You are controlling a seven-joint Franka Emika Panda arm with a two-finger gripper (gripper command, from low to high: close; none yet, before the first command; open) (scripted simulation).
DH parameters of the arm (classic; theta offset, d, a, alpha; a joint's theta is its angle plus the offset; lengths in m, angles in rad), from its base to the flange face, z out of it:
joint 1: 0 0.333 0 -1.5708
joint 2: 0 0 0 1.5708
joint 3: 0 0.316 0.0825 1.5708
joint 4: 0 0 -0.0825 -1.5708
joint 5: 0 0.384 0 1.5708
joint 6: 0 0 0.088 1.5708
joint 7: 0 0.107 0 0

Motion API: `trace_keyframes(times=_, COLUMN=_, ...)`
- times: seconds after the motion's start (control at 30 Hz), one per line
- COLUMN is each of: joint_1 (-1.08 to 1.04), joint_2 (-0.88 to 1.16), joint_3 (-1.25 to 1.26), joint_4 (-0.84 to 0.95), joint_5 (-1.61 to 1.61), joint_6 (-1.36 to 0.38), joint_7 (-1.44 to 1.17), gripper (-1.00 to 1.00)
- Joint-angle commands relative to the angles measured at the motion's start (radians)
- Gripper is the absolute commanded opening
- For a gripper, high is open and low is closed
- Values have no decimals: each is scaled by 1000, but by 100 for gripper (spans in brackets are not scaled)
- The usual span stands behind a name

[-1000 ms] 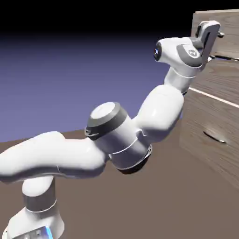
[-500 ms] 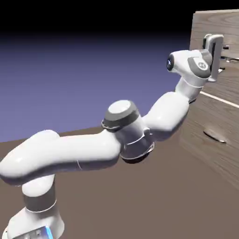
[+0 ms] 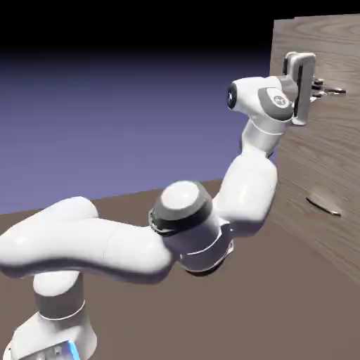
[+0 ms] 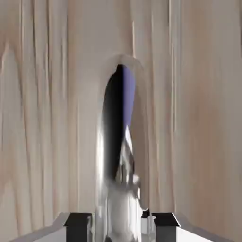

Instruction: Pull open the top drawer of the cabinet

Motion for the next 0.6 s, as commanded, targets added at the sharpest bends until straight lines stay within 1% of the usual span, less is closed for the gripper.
trace_keyframes(times=0.0, joint_1=-17, joint_2=-10, joint_3=8, joint_4=-36, joint_5=3, joint_6=-19, joint_7=-2, gripper=-100)
trace_keyframes(times=0.43, joint_1=-285, joint_2=-59, joint_3=103, joint_4=-507, joint_5=83, joint_6=-226, joint_7=70, gripper=-100)
trace_keyframes(times=0.47, joint_1=-290, joint_2=-60, joint_3=105, joint_4=-516, joint_5=85, joint_6=-230, joint_7=71, gripper=-100)
trace_keyframes(times=0.5, joint_1=-290, joint_2=-60, joint_3=105, joint_4=-516, joint_5=85, joint_6=-230, joint_7=71, gripper=100)
trace_keyframes(times=0.53, joint_1=-290, joint_2=-60, joint_3=105, joint_4=-516, joint_5=85, joint_6=-230, joint_7=71, gripper=100)
trace_keyframes(times=0.57, joint_1=-311, joint_2=-66, joint_3=118, joint_4=-552, joint_5=98, joint_6=-246, joint_7=75, gripper=100)
